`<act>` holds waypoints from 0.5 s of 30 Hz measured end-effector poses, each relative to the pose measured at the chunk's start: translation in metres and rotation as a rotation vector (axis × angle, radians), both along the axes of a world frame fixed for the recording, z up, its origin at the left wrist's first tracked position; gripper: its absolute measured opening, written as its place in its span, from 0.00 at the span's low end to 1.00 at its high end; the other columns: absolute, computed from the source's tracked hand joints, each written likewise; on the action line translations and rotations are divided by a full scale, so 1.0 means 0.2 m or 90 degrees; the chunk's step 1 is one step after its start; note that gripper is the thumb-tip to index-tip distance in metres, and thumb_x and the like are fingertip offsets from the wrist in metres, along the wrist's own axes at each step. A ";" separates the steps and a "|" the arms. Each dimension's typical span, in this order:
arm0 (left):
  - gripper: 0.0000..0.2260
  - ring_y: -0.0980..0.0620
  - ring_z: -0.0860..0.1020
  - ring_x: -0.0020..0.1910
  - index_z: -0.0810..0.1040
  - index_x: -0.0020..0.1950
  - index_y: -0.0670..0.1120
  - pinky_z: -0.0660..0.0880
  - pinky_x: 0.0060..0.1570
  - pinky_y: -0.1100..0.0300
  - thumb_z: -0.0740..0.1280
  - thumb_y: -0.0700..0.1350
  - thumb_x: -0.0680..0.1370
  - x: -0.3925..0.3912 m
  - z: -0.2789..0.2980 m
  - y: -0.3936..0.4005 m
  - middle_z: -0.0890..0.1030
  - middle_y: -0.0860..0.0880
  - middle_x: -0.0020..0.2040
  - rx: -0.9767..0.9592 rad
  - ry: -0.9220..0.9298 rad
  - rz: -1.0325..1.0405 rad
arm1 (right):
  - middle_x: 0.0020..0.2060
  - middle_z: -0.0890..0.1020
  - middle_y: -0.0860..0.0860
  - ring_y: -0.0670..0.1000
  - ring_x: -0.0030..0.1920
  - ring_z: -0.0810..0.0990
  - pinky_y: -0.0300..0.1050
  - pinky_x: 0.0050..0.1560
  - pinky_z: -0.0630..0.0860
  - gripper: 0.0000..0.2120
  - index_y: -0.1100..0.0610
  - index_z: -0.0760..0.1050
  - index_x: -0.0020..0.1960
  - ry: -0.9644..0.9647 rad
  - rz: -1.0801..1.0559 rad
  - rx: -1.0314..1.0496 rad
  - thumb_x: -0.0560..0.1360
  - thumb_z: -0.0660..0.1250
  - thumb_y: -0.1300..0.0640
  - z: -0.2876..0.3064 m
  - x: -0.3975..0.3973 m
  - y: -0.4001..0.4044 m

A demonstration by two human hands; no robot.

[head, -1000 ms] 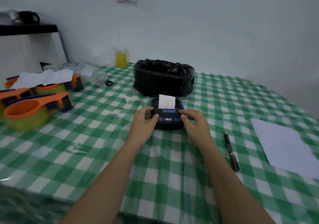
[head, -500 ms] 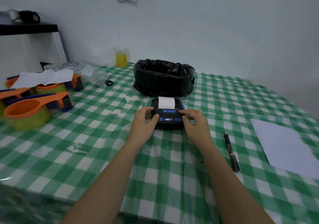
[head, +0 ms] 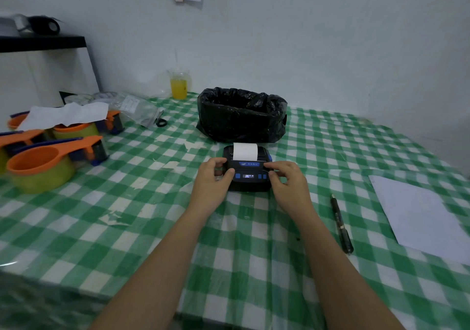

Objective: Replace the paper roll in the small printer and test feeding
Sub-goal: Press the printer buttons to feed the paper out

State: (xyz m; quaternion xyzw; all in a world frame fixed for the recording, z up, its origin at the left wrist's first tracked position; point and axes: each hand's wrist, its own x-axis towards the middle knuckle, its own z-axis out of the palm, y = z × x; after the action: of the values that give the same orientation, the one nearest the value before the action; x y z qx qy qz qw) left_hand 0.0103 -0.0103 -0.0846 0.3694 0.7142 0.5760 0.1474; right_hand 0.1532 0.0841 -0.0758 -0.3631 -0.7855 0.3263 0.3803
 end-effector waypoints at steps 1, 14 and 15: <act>0.15 0.56 0.74 0.55 0.72 0.63 0.47 0.71 0.55 0.63 0.65 0.46 0.77 0.00 0.00 0.00 0.73 0.48 0.63 0.000 0.001 0.000 | 0.53 0.73 0.47 0.45 0.53 0.74 0.25 0.45 0.67 0.12 0.55 0.78 0.58 0.003 0.000 0.000 0.78 0.62 0.61 0.00 0.00 0.00; 0.15 0.55 0.74 0.56 0.72 0.63 0.47 0.72 0.56 0.61 0.65 0.47 0.77 0.00 0.00 0.00 0.73 0.48 0.63 -0.005 0.010 0.003 | 0.53 0.73 0.47 0.45 0.53 0.73 0.30 0.50 0.69 0.12 0.54 0.78 0.58 0.003 0.002 -0.011 0.78 0.61 0.61 0.00 0.00 0.00; 0.15 0.55 0.74 0.56 0.72 0.63 0.47 0.72 0.57 0.60 0.65 0.47 0.77 0.00 0.00 0.00 0.73 0.48 0.63 -0.005 0.009 0.004 | 0.53 0.73 0.47 0.45 0.53 0.73 0.28 0.49 0.68 0.12 0.54 0.78 0.58 0.003 0.003 -0.009 0.78 0.61 0.61 0.00 0.00 0.00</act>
State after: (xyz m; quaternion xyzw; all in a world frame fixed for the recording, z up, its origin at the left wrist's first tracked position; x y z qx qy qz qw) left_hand 0.0097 -0.0099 -0.0847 0.3707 0.7185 0.5710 0.1424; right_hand 0.1537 0.0839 -0.0758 -0.3633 -0.7829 0.3339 0.3789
